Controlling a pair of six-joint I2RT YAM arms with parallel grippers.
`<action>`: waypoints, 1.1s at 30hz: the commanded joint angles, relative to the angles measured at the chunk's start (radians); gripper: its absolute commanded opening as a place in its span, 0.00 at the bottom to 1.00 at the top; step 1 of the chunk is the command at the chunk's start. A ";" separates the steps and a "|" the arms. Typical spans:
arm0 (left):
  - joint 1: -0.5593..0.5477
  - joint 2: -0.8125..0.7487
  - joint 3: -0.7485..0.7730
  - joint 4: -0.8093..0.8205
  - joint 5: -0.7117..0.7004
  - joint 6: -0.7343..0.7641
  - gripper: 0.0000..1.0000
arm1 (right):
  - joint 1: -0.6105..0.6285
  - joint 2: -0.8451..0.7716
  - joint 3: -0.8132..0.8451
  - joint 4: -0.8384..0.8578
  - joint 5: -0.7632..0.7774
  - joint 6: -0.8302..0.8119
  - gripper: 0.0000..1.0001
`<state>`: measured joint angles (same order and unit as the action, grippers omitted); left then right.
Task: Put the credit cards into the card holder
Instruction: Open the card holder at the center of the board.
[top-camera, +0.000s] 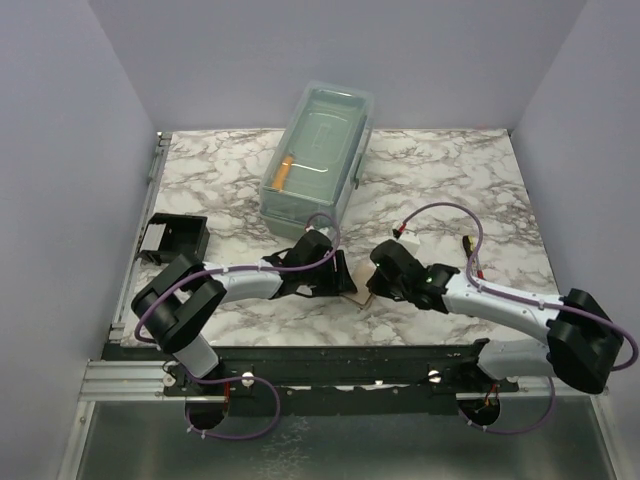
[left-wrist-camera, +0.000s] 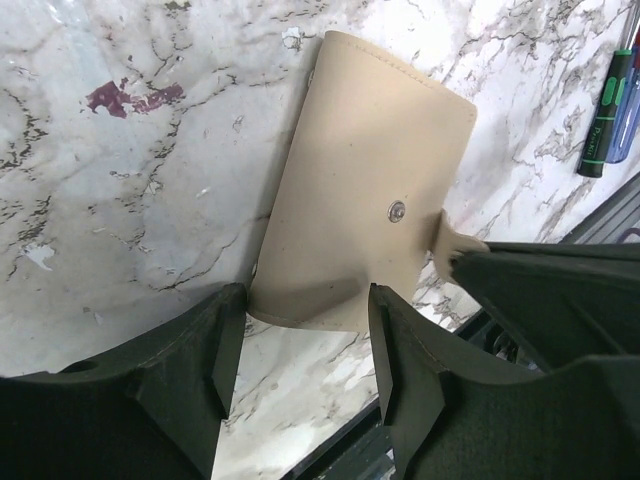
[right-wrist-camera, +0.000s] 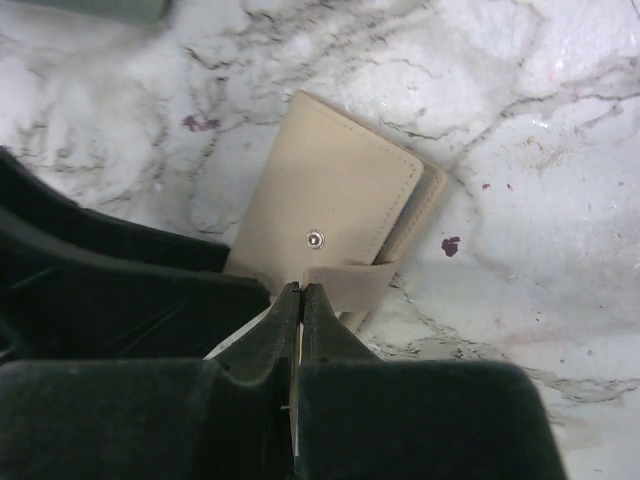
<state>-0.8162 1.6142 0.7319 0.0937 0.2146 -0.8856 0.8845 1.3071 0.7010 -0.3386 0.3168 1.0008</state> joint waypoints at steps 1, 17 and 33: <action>0.008 -0.019 -0.013 -0.054 -0.042 0.034 0.59 | 0.003 -0.115 -0.064 0.126 0.010 -0.061 0.00; -0.005 -0.386 -0.137 -0.048 -0.027 0.000 0.95 | -0.002 -0.299 -0.149 0.271 -0.149 -0.243 0.00; -0.042 -0.225 -0.003 -0.183 -0.196 0.095 0.67 | -0.002 -0.298 -0.157 0.238 -0.172 -0.232 0.00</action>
<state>-0.8532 1.3445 0.6888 -0.0490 0.0708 -0.8280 0.8825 1.0271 0.5621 -0.0986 0.1623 0.7795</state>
